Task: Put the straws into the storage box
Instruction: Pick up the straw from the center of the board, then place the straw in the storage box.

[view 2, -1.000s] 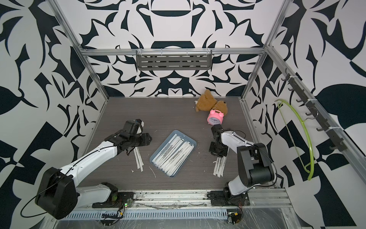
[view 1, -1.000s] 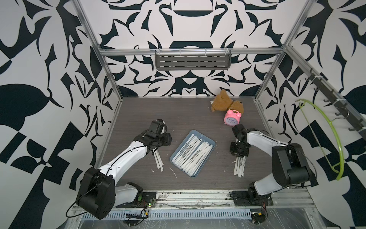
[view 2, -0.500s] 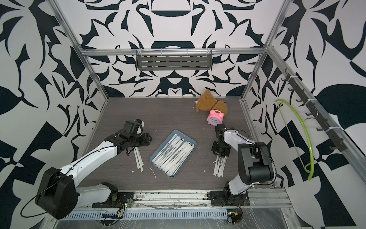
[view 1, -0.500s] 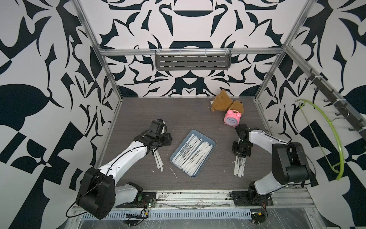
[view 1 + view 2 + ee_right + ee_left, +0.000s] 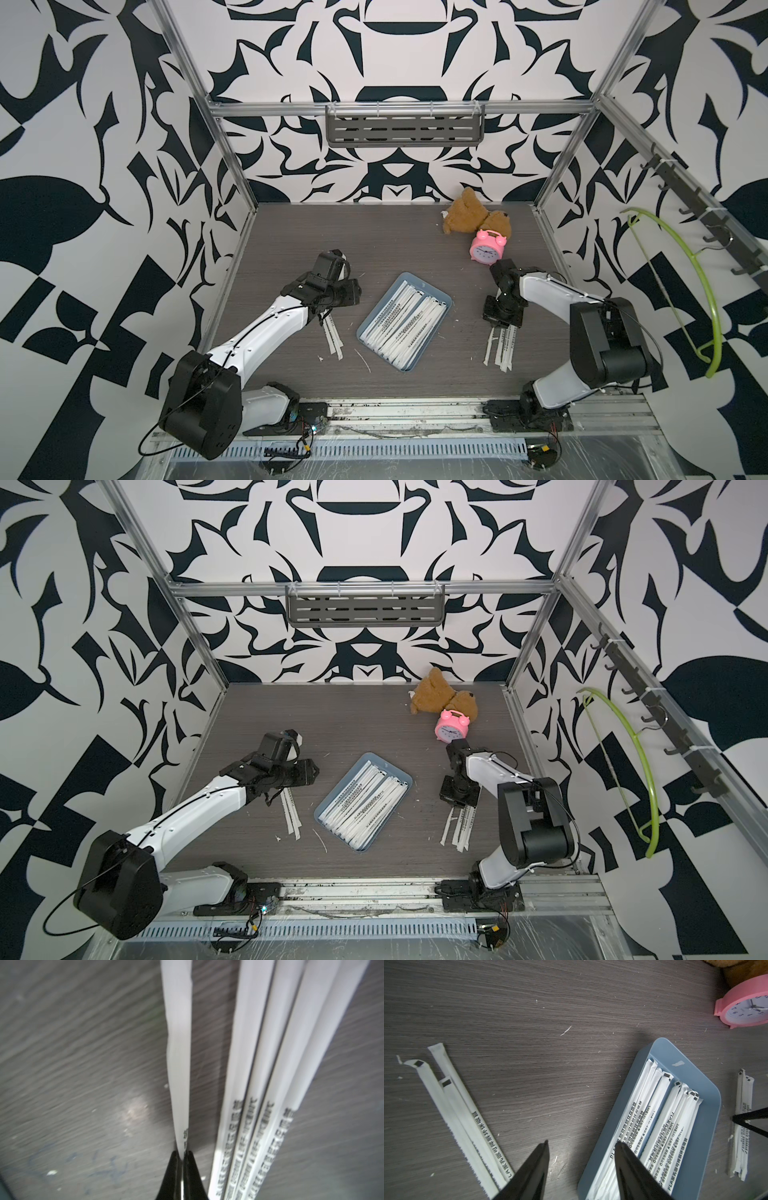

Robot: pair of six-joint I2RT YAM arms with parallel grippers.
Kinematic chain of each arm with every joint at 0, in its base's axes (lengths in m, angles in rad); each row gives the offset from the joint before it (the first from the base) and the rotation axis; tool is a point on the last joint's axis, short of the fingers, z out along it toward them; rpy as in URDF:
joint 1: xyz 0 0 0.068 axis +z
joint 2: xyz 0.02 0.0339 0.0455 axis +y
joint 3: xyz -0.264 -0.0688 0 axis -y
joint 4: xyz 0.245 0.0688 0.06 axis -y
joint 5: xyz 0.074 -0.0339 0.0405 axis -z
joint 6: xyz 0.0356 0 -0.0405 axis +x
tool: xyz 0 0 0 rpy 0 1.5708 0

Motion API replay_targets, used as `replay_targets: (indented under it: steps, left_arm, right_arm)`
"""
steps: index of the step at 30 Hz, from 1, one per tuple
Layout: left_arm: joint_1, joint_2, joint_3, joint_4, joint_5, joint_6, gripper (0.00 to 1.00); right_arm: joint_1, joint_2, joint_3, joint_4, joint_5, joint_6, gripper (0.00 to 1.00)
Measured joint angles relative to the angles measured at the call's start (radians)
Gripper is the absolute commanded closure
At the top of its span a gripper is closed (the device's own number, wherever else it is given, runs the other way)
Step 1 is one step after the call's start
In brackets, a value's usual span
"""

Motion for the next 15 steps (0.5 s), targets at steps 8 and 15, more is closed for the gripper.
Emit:
replay_targets:
  steps: [8, 15]
  left_arm:
    - [0.007, 0.000, 0.001, -0.016, -0.036, 0.000, 0.43]
    - [0.007, -0.009, 0.001, -0.016, -0.036, -0.001, 0.43]
  right_arm:
    - [0.435, -0.082, 0.267, 0.011, 0.085, 0.388, 1.00]
    - [0.642, 0.072, 0.317, 0.106, 0.172, 0.799, 1.00]
